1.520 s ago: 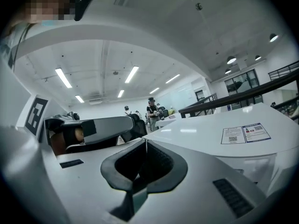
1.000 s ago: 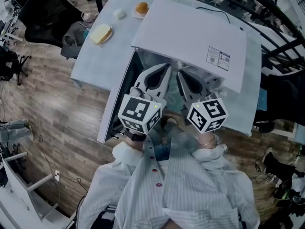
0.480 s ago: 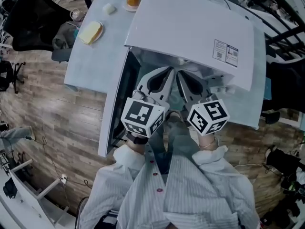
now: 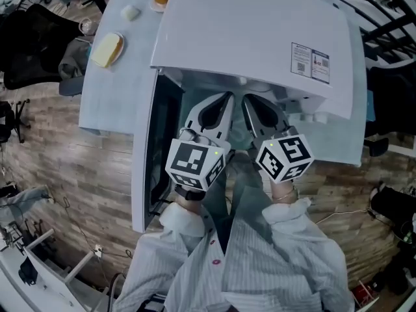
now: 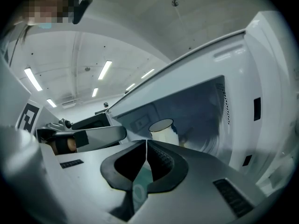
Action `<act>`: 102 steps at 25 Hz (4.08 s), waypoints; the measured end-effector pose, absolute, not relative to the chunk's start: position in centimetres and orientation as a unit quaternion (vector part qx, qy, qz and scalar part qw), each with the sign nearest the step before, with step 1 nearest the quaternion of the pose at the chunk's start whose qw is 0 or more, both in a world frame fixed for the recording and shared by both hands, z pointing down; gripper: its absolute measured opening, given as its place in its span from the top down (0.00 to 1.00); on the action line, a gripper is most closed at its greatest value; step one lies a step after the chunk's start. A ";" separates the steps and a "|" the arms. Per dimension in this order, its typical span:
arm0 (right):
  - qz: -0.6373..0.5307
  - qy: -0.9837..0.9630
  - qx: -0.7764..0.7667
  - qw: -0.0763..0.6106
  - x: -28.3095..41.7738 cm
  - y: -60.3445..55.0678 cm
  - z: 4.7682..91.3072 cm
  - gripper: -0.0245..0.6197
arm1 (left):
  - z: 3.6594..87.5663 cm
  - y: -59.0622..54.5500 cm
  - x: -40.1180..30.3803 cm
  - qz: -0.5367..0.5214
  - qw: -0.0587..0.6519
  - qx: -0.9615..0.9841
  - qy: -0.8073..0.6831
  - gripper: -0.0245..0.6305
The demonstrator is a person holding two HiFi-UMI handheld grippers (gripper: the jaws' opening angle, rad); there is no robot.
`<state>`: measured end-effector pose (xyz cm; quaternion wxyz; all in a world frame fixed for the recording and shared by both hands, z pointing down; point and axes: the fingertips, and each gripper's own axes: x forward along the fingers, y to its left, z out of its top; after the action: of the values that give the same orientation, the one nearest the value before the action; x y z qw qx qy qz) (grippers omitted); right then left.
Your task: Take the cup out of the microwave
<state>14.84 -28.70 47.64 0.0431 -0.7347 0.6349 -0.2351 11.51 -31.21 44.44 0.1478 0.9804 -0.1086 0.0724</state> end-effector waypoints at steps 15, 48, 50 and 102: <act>-0.203 0.628 -0.751 0.022 15.7 -29.4 49.3 0.90 | 46.7 -31.5 12.2 0.067 0.158 0.978 -0.118 0.95; -0.193 0.597 -0.778 -0.033 17.7 -34.5 52.9 0.79 | 46.5 -33.4 10.8 0.054 0.176 0.975 -0.122 0.95; -0.185 0.599 -0.778 -0.041 17.5 -34.6 52.9 0.80 | 46.5 -33.5 10.7 0.054 0.175 0.975 -0.123 0.95; -0.216 0.643 -0.735 -0.012 11.2 -25.4 47.1 0.83 | 40.3 -29.3 7.4 0.024 0.169 0.974 -0.149 0.95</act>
<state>11.25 -25.44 47.12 -0.0116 -0.7351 0.6427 -0.2156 7.44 -29.28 40.25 0.1685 0.9740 -0.1495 0.0237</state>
